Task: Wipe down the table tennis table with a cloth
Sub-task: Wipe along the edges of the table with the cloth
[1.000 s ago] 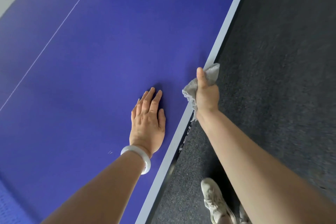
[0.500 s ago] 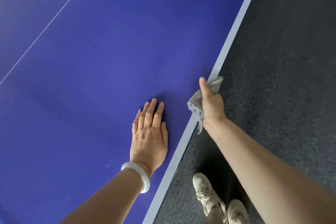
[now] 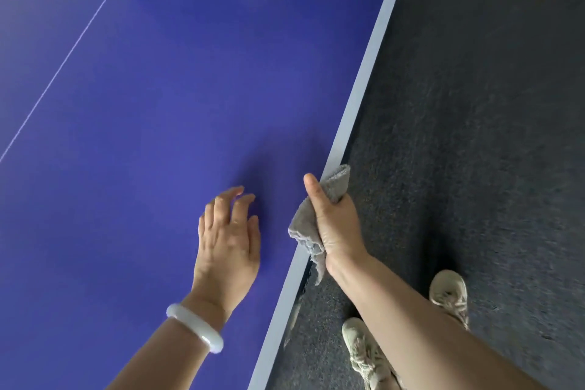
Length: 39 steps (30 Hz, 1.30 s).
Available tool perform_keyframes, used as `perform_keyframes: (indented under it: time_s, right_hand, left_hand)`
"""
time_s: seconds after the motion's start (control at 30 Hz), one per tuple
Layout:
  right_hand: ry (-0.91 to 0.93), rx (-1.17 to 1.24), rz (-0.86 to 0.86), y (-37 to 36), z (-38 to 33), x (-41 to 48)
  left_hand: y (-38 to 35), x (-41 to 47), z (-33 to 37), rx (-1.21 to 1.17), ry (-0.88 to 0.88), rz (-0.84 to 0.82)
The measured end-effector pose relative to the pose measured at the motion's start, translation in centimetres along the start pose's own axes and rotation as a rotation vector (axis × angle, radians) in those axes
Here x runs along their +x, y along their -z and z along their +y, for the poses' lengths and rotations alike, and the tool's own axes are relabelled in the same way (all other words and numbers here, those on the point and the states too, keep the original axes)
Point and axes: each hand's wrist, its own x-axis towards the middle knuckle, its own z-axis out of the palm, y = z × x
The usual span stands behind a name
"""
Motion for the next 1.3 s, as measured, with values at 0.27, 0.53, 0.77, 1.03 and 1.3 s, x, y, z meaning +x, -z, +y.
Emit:
perform_keyframes:
  time_s: [0.27, 0.53, 0.77, 1.03, 1.3]
  right_hand:
    - [-0.312, 0.539, -0.234, 4.5, -0.2, -0.2]
    - [-0.241, 0.372, 0.117, -1.7, -0.2, 3.0]
    - [-0.061, 0.237, 0.125, -1.1, -6.0, 11.6]
    - [-0.261, 0.215, 0.153, -1.2, -1.8, 8.3]
    - [-0.064, 0.129, 0.151, 0.4, -8.1, 16.1]
  left_hand:
    - [-3.3, 15.3, 7.2, -0.093, -0.112, -0.035]
    - [-4.2, 16.4, 7.6, -0.055, -0.137, -0.052]
    - [-4.4, 16.6, 7.9, -0.029, -0.138, -0.056]
    - [-4.4, 16.5, 7.7, 0.011, -0.145, -0.068]
    - [-4.5, 16.4, 7.7, 0.034, -0.141, -0.066]
